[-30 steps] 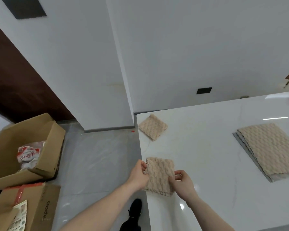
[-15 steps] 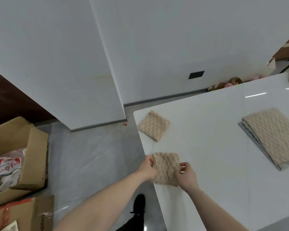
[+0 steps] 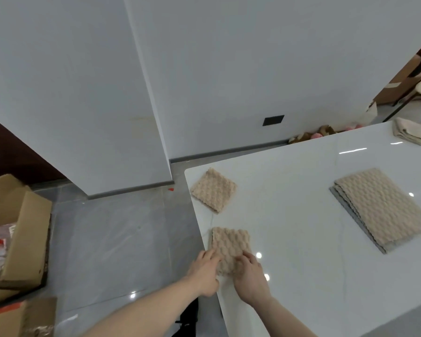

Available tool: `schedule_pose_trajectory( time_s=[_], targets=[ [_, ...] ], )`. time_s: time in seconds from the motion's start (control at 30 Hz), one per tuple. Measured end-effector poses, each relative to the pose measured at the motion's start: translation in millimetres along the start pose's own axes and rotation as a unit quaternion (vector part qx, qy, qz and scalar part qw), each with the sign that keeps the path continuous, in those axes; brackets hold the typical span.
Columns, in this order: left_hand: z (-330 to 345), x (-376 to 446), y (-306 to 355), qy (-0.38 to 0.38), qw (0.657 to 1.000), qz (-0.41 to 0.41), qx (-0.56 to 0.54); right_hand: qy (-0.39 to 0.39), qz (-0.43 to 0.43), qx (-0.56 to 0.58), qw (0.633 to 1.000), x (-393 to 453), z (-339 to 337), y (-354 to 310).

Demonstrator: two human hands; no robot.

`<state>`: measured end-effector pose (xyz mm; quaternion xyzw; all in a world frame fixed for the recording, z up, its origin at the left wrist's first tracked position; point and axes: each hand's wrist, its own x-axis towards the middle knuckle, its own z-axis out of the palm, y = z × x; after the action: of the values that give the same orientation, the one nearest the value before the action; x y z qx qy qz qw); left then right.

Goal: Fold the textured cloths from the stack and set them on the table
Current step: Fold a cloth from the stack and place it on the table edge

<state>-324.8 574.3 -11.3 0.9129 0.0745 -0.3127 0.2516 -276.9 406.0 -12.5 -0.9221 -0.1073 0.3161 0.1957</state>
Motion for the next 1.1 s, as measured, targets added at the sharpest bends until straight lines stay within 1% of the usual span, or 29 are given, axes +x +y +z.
schedule_pose_trajectory(
  time_s=[0.07,0.2,0.33,0.47,0.6,0.73,0.93,1.1],
  targets=[
    [-0.2,-9.1,5.1,0.021,1.000,0.003,-0.020,0.010,-0.008,0.030,0.999,-9.1,-8.0,4.0],
    [2.6,-37.2,15.6,0.085,0.993,0.015,-0.082,0.035,-0.044,0.102,0.993,-39.0,-28.5,19.1],
    [13.1,-74.3,33.8,0.140,0.984,0.003,-0.109,0.036,-0.084,0.152,0.984,-74.7,-50.6,48.0],
    [29.2,-109.1,73.1,0.181,0.974,-0.026,-0.134,0.028,-0.125,0.170,0.977,-103.8,-73.9,84.6],
    [38.2,-134.3,134.5,0.245,0.955,-0.025,-0.164,0.033,-0.149,0.187,0.971,-128.5,-98.0,106.7],
    [42.0,-153.6,180.4,0.255,0.952,0.008,-0.170,0.043,-0.165,0.217,0.961,-151.9,-119.3,115.2],
    [31.8,-168.3,189.2,0.263,0.955,0.030,-0.136,0.076,-0.164,0.244,0.953,-173.6,-141.2,121.5],
    [40.1,-167.7,197.4,0.250,0.960,0.024,-0.128,0.085,-0.157,0.248,0.952,-190.8,-157.3,145.7]
  ],
)
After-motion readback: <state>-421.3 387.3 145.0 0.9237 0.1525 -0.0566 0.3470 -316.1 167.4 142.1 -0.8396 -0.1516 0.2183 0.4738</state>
